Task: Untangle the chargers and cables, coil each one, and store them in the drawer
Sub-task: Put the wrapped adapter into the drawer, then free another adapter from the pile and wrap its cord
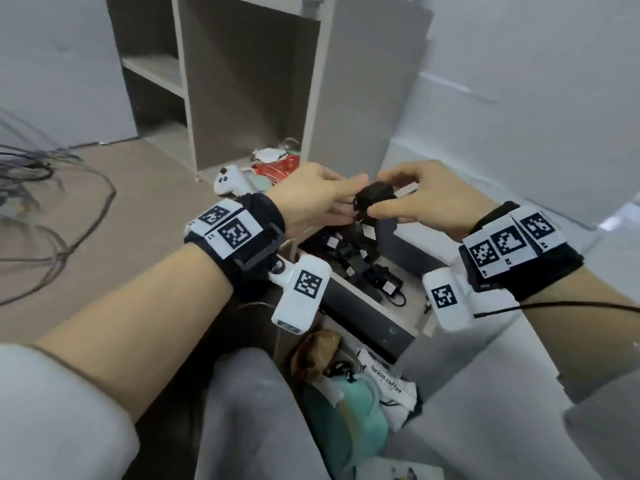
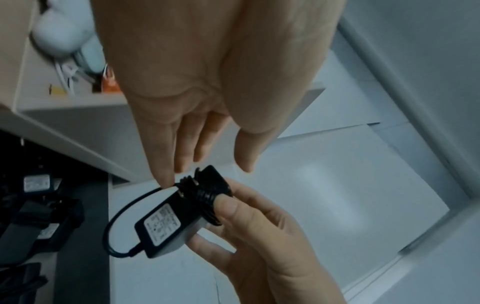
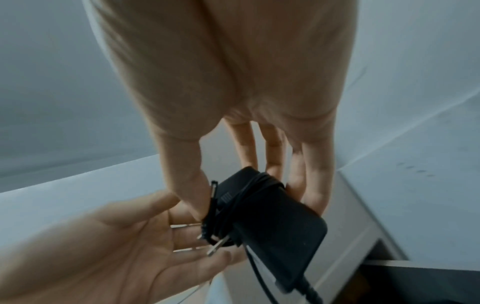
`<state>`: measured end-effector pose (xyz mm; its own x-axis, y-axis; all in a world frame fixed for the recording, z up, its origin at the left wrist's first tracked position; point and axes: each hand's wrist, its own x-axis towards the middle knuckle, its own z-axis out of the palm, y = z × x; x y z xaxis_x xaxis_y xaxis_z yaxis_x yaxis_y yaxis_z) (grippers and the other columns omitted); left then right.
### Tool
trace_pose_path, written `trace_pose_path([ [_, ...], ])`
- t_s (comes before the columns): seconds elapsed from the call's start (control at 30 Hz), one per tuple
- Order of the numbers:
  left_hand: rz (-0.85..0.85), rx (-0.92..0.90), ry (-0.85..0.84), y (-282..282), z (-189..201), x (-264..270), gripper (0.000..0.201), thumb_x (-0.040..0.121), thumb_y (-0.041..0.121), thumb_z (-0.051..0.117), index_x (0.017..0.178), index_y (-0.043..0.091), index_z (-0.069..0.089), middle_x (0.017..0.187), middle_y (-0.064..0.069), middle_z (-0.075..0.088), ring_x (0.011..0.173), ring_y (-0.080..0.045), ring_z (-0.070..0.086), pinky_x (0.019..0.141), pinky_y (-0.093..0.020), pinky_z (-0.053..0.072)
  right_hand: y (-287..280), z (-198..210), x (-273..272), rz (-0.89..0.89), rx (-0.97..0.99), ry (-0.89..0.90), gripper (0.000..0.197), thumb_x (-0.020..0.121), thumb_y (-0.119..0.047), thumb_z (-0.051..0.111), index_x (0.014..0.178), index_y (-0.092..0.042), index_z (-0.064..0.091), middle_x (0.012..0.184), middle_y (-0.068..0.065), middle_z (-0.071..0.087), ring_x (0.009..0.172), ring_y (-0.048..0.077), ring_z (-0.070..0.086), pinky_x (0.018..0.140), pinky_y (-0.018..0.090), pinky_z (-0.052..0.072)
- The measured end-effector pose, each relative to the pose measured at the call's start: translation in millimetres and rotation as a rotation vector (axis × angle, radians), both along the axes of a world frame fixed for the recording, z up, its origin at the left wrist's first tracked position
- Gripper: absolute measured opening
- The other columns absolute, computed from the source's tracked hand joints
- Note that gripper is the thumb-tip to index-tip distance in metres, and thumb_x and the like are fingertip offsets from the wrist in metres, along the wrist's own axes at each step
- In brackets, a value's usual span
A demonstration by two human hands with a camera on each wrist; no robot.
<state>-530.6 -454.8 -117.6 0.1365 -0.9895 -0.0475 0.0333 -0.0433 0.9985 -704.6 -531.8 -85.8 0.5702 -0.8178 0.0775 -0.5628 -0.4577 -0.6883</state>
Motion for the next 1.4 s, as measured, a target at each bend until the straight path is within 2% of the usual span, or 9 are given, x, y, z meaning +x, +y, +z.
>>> trace_pose_path([
  [0.1,0.126,0.077,0.049,-27.1,-18.0,-14.8,0.032,0.1,0.025,0.062,0.112,-0.004,0.06,0.079,-0.009,0.063,0.077,-0.025,0.067,0.075,-0.038,0.063,-37.9,-18.8,-20.6,-0.134,0.021,0.004,0.047,0.073,-0.021,0.088,0.115,-0.013,0.069,0.109,0.01,0.068,0.095,0.024,0.07,0.091,0.048,0.058],
  [0.27,0.092,0.579,-0.053,-41.6,-89.5,-20.5,0.041,0.102,0.038,0.056,0.073,0.008,0.057,0.051,-0.004,0.056,0.038,-0.014,0.053,0.039,-0.017,0.042,-97.8,-62.0,-26.3,-0.291,0.084,0.206,0.056,0.067,-0.024,0.091,0.114,-0.005,0.066,0.105,0.014,0.069,0.098,0.03,0.071,0.091,0.049,0.058],
  [0.4,0.061,0.808,0.025,-47.5,-133.8,-12.0,0.055,0.104,0.045,0.048,0.076,-0.001,0.06,0.058,-0.012,0.066,0.038,-0.017,0.058,0.034,-0.016,0.038,-127.6,-83.9,-12.8,-0.306,0.02,0.484,0.051,0.071,-0.026,0.089,0.107,0.003,0.069,0.103,0.019,0.072,0.091,0.029,0.067,0.083,0.04,0.058],
  [0.57,0.122,0.829,0.108,-58.5,-145.4,-11.0,0.05,0.106,0.039,0.042,0.084,-0.004,0.056,0.062,-0.017,0.068,0.036,-0.02,0.06,0.032,-0.016,0.038,-160.5,-124.4,11.7,-0.29,-0.001,0.737,0.046,0.06,-0.034,0.093,0.068,-0.009,0.054,0.074,0.01,0.065,0.07,0.027,0.064,0.066,0.032,0.054],
  [0.83,0.103,0.794,0.07,-61.4,-148.6,-5.5,0.043,0.104,0.033,0.044,0.086,-0.003,0.06,0.063,-0.016,0.07,0.039,-0.02,0.061,0.037,-0.015,0.04,-173.4,-156.8,34.7,-0.286,-0.023,0.838,0.051,0.061,-0.03,0.093,0.082,-0.01,0.051,0.097,0.016,0.067,0.088,0.037,0.068,0.082,0.051,0.059],
  [1.0,0.076,0.797,0.057,-61.3,-149.4,-2.2,0.045,0.104,0.034,0.044,0.085,-0.003,0.061,0.062,-0.014,0.07,0.038,-0.018,0.059,0.036,-0.015,0.039,-170.6,-169.4,38.4,-0.272,-0.056,0.847,0.052,0.086,-0.014,0.076,0.132,-0.001,0.055,0.14,0.025,0.046,0.132,0.042,0.045,0.106,0.047,0.041],
  [1.13,0.062,0.798,0.054,-62.9,-151.3,-0.5,0.044,0.104,0.034,0.044,0.086,-0.002,0.061,0.062,-0.013,0.07,0.038,-0.018,0.059,0.035,-0.015,0.039,-174.8,-166.4,43.6,-0.296,-0.099,0.824,0.01,0.089,-0.011,0.069,0.094,-0.004,0.062,0.11,0.014,0.067,0.101,0.03,0.064,0.086,0.034,0.054],
  [1.2,0.064,0.8,0.057,-63.8,-151.1,0.3,0.045,0.105,0.034,0.044,0.084,-0.002,0.061,0.061,-0.013,0.07,0.038,-0.018,0.06,0.035,-0.015,0.039,-181.4,-164.5,44.4,-0.297,-0.065,0.793,0.016,0.083,-0.011,0.072,0.076,-0.005,0.059,0.083,0.01,0.067,0.074,0.026,0.063,0.068,0.031,0.053],
  [1.4,0.061,0.765,0.087,-52.4,-146.8,0.6,0.046,0.106,0.04,0.046,0.088,0.001,0.063,0.064,-0.009,0.071,0.044,-0.016,0.062,0.037,-0.018,0.044,-172.2,-139.9,35.7,-0.276,0.027,0.689,0.026,0.07,-0.023,0.073,0.084,-0.002,0.067,0.077,0.01,0.071,0.074,0.029,0.068,0.077,0.039,0.06],
])
